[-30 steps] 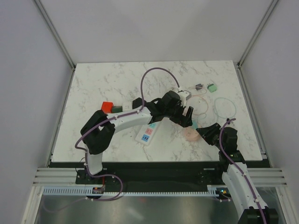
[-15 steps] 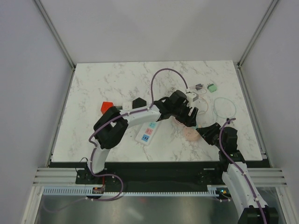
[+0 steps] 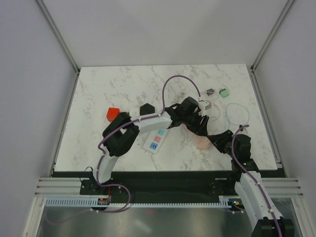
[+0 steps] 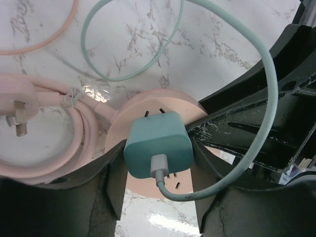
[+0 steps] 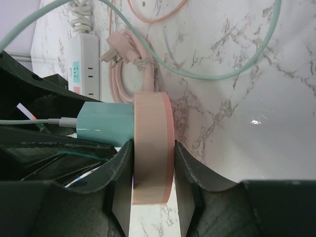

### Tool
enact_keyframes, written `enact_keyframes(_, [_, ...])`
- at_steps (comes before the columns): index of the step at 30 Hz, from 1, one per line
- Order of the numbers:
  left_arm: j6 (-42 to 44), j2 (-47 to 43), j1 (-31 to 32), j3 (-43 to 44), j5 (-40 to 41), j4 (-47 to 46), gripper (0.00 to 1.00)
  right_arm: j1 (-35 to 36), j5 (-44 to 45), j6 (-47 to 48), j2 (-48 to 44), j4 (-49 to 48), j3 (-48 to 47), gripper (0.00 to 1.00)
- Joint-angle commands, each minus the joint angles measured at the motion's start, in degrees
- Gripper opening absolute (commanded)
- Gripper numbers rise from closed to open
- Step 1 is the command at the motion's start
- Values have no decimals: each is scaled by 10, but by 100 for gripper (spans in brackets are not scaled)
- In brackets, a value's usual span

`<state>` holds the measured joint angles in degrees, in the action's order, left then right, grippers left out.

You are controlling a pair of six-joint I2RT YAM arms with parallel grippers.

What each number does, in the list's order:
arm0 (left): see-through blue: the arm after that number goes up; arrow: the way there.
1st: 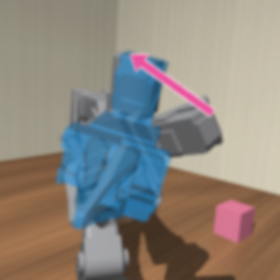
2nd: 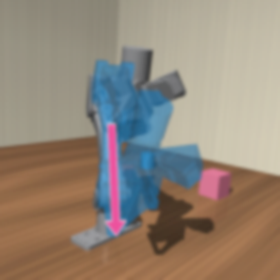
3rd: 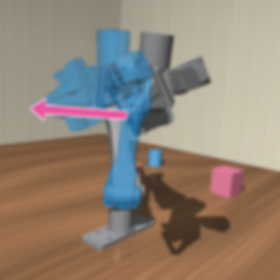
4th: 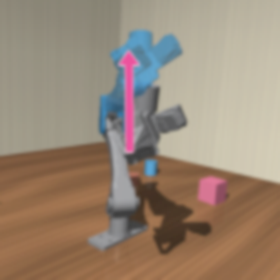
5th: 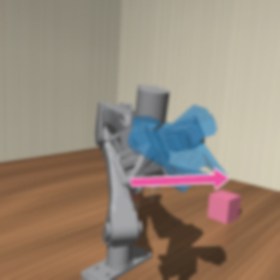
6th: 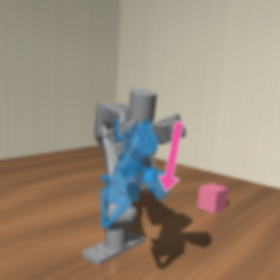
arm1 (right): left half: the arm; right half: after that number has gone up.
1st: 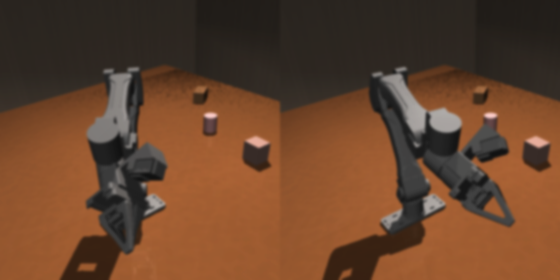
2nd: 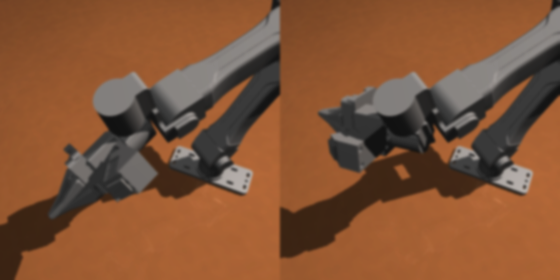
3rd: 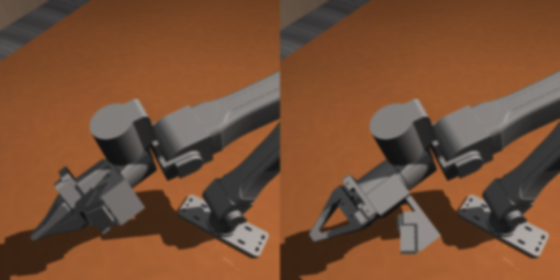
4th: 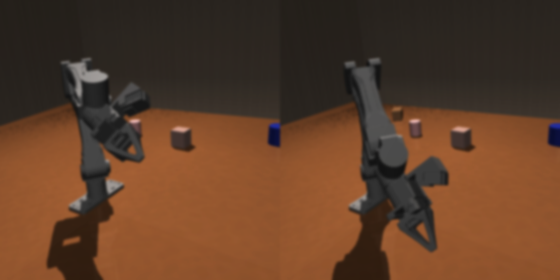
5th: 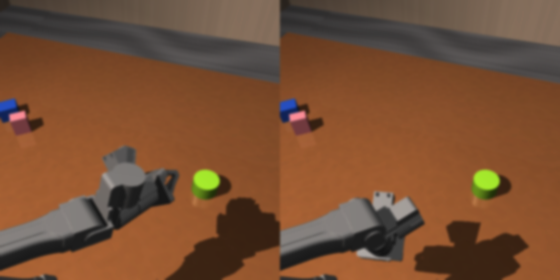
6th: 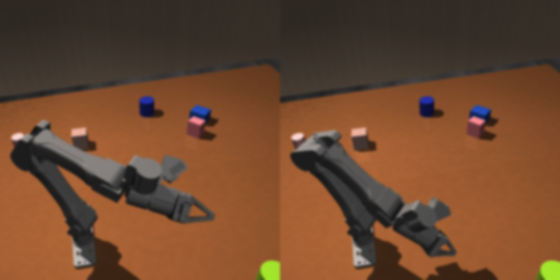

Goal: Pull the plug off the socket

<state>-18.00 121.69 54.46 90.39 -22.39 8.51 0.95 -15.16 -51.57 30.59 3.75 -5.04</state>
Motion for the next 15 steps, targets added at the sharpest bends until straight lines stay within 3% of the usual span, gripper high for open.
enact_keyframes(1, [-20,6,1,21,-27,-10,57,1,20,46,16,66,16,0])
enact_keyframes(5, [-20,-2,-1,18,-5,-6,25,0,15,46,19,65,15,3])
enact_keyframes(7, [-20,-7,-1,20,1,-2,2,1,-2,50,20,62,13,8])
enact_keyframes(11, [-16,-15,-1,17,13,2,2,1,-36,53,23,61,3,34])
enact_keyframes(15, [-10,-19,-1,15,23,2,2,0,-51,53,24,78,-3,47])
